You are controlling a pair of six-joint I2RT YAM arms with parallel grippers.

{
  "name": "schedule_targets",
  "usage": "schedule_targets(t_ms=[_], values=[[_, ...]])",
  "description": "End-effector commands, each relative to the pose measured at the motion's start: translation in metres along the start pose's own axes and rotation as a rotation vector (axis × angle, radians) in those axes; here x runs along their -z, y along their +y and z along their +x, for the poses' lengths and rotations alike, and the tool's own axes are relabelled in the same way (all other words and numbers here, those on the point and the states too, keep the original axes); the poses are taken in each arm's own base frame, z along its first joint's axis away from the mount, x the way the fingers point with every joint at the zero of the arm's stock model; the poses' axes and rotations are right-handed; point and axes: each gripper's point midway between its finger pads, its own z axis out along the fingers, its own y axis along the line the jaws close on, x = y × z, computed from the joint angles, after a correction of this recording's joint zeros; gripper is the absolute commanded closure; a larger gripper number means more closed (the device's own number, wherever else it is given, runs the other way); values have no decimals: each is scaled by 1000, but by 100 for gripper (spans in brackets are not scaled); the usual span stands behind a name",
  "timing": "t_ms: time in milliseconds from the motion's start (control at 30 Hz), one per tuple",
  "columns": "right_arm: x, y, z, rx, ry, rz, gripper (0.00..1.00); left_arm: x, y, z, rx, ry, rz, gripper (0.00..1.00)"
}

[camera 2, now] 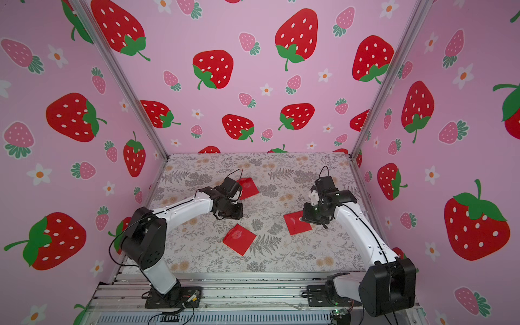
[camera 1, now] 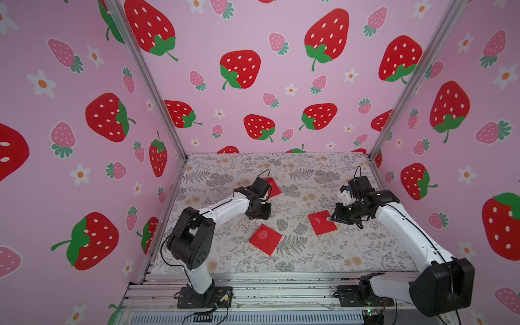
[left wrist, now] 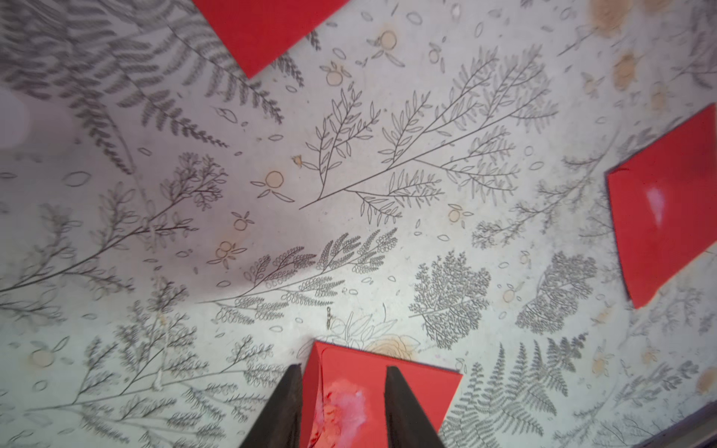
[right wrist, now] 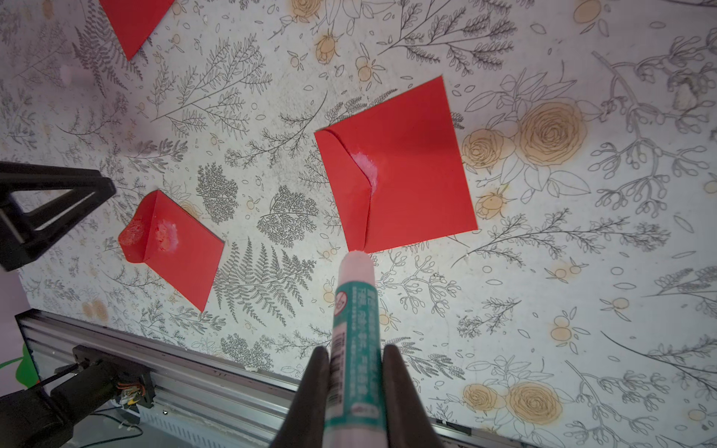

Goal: Seal the envelope with a glue stick
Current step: Adjust the envelope at the center of the board, then apply the envelope at the center of the board.

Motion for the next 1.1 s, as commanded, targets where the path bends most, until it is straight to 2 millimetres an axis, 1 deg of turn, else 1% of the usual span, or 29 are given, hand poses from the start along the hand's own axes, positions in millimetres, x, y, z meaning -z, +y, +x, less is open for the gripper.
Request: schedule_targets(t_ms=[0,133,233,367,467,600,667,833,967,1067], values=[[-1,4,6,7,35,29,100,18,9,12,-1,-26,-35,62],[-5,22,4,50,44,41,100,33,16,27,14,-68,-33,60],[-7,36,1,76,56,51,100,41,24,40,29,-80,-52,60],[-10,54,-3,98,57,51,100,44,30,57,54,-109,-40,57],[-14,64,-4,118,64,67,100,41,35,71,69,-123,-33,56],[-18,78,-5,144,78,87,100,30,36,88,74,-114,-10,56],[-18,85,-7,160,81,99,100,25,33,93,64,-113,-1,56],[-19,99,-11,186,88,117,100,15,38,105,47,-95,-32,56],[-23,105,-11,198,99,130,100,7,44,107,11,-97,-64,58],[-24,109,-12,203,103,137,100,3,49,102,-39,-97,-109,60]])
